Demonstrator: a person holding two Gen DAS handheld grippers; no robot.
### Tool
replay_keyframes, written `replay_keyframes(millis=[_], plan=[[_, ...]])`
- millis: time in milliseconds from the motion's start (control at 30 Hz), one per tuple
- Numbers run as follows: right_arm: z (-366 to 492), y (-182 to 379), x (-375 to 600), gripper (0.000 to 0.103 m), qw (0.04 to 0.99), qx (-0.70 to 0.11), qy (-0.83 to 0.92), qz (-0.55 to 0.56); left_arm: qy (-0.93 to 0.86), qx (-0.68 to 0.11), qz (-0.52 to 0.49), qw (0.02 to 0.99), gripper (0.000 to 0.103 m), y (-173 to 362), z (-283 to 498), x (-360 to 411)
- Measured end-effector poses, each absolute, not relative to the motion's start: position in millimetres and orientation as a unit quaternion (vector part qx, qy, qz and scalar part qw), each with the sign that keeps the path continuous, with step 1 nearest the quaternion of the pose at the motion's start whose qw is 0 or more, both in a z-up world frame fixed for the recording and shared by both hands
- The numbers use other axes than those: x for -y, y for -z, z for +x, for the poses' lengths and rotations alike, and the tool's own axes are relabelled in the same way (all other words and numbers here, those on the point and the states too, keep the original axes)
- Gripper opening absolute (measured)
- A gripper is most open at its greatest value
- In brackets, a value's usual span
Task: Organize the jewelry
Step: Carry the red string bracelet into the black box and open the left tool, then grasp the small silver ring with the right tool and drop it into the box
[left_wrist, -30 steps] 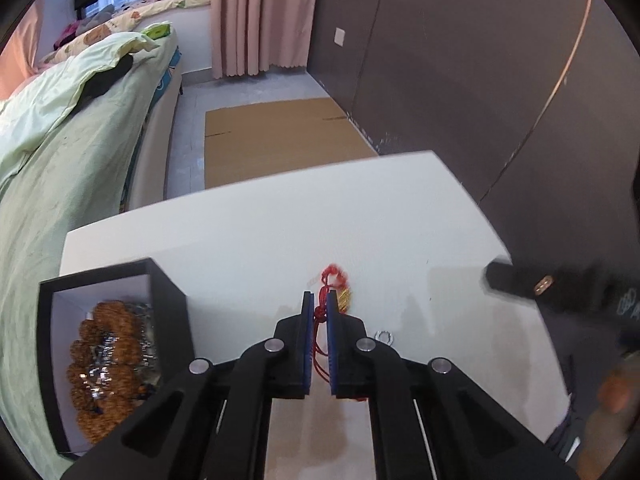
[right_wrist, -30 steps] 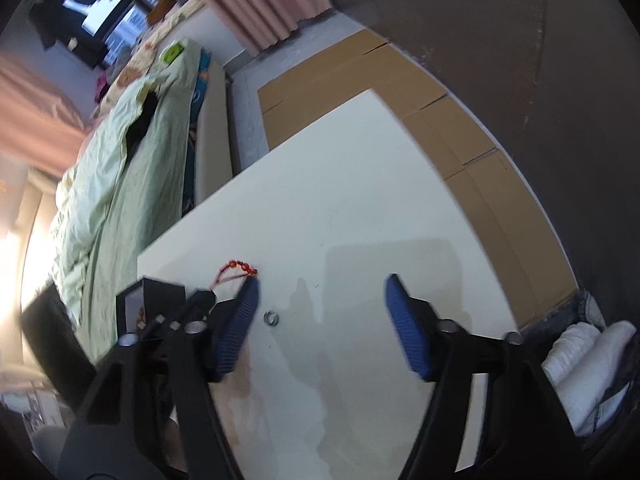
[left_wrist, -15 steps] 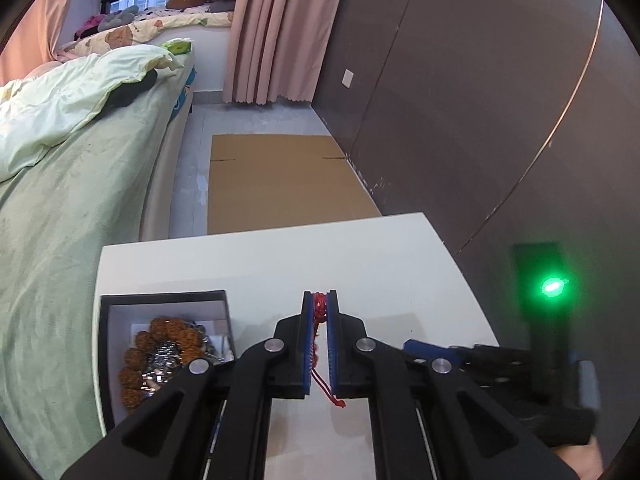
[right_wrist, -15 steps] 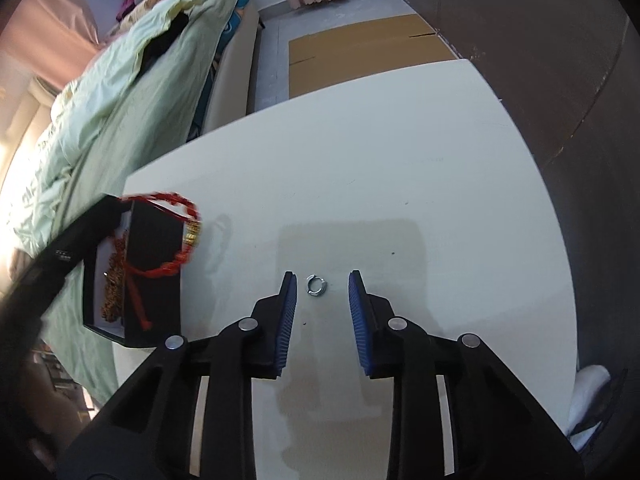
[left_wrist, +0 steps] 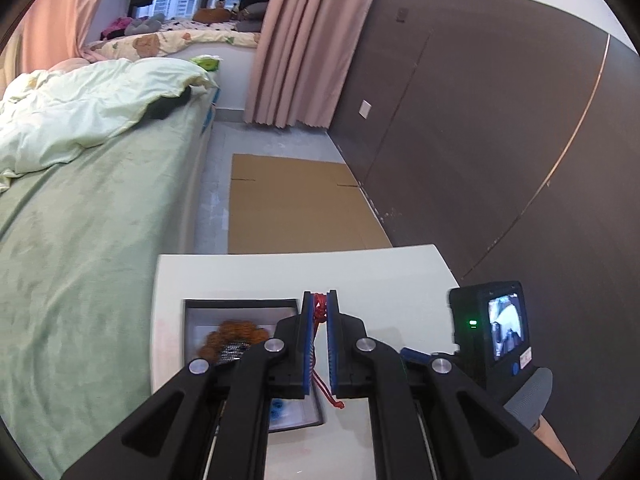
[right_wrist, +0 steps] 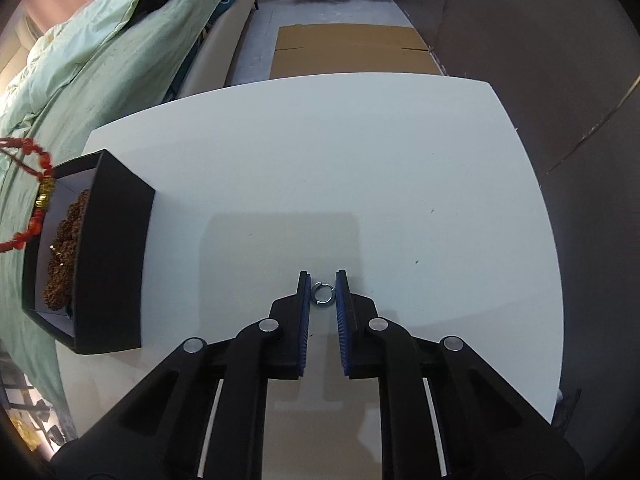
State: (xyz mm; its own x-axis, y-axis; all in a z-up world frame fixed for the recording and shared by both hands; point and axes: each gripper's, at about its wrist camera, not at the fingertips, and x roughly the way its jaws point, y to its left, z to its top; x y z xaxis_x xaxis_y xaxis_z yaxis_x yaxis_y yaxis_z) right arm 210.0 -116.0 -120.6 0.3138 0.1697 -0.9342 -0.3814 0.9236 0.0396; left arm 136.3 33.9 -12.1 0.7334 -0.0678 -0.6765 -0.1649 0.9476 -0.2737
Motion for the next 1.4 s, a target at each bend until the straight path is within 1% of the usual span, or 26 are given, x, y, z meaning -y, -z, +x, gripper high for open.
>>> replay_keyframes(millis=[367, 600, 733, 767, 800, 833, 867, 900, 1000, 1067, 1100, 1133, 1233, 1267, 1300, 1333, 1367, 1400], plan=[[181.3, 60.9, 98.9, 0.013, 0.846, -0.483, -0.222, -0.045, -0.055, -0.359, -0.177, 0.915, 0.004, 15.7, 106.9, -82.5], [162.5, 44.8, 71.6, 0.014, 0.849, -0.457, -0.266, -0.016, -0.029, -0.36, -0.221, 0.906, 0.004, 33.9, 111.1, -97.8], [156.2, 41.6, 59.3, 0.014, 0.848, -0.447, -0.286, -0.007, -0.026, -0.379, -0.232, 0.895, 0.006, 43.5, 121.0, -98.7], [155.7, 41.6, 56.4, 0.014, 0.845, -0.447, -0.291, -0.004, -0.029, -0.381, -0.233, 0.894, 0.009, 43.5, 121.3, -98.7], [155.1, 41.8, 53.7, 0.014, 0.843, -0.449, -0.296, -0.001, -0.029, -0.381, -0.235, 0.894, 0.02, 42.4, 120.8, -99.5], [154.5, 42.3, 51.4, 0.014, 0.841, -0.451, -0.3, 0.002, -0.032, -0.379, -0.236, 0.894, 0.036, 41.4, 120.0, -100.9], [155.0, 43.1, 48.5, 0.014, 0.837, -0.455, -0.306, 0.005, -0.039, -0.375, -0.236, 0.895, 0.041, 39.6, 118.5, -103.0], [154.5, 43.9, 46.7, 0.014, 0.834, -0.457, -0.309, 0.007, -0.051, -0.37, -0.236, 0.897, 0.045, 37.0, 116.8, -106.7], [153.2, 46.9, 41.1, 0.014, 0.824, -0.467, -0.319, 0.013, -0.066, -0.368, -0.242, 0.895, 0.045, 33.9, 114.0, -117.7], [153.0, 48.4, 38.3, 0.014, 0.82, -0.472, -0.323, 0.013, -0.072, -0.366, -0.25, 0.893, 0.052, 33.0, 112.3, -124.5], [151.6, 49.7, 38.1, 0.014, 0.818, -0.474, -0.324, 0.013, -0.078, -0.363, -0.253, 0.893, 0.06, 32.2, 110.6, -127.8], [151.5, 50.3, 37.7, 0.014, 0.817, -0.476, -0.326, 0.012, -0.084, -0.359, -0.256, 0.894, 0.066, 30.8, 108.3, -130.7], [150.8, 52.7, 35.8, 0.014, 0.801, -0.489, -0.345, 0.021, -0.09, -0.354, -0.258, 0.894, 0.073, 28.5, 106.0, -136.2], [150.7, 52.7, 35.6, 0.016, 0.797, -0.493, -0.349, 0.022, -0.091, -0.353, -0.258, 0.894, 0.075, 27.8, 105.1, -136.7], [151.0, 52.2, 36.1, 0.022, 0.796, -0.494, -0.35, 0.024, -0.093, -0.353, -0.258, 0.894, 0.078, 27.2, 104.3, -136.9], [151.2, 49.9, 40.4, 0.044, 0.8, -0.49, -0.346, 0.03, -0.094, -0.353, -0.257, 0.895, 0.081, 27.0, 103.6, -137.1], [151.3, 46.9, 45.3, 0.07, 0.807, -0.483, -0.34, 0.035, -0.096, -0.352, -0.256, 0.895, 0.082, 25.9, 102.1, -136.8], [152.2, 44.1, 49.7, 0.075, 0.811, -0.477, -0.336, 0.039, -0.096, -0.351, -0.255, 0.896, 0.086, 24.8, 101.8, -136.7]])
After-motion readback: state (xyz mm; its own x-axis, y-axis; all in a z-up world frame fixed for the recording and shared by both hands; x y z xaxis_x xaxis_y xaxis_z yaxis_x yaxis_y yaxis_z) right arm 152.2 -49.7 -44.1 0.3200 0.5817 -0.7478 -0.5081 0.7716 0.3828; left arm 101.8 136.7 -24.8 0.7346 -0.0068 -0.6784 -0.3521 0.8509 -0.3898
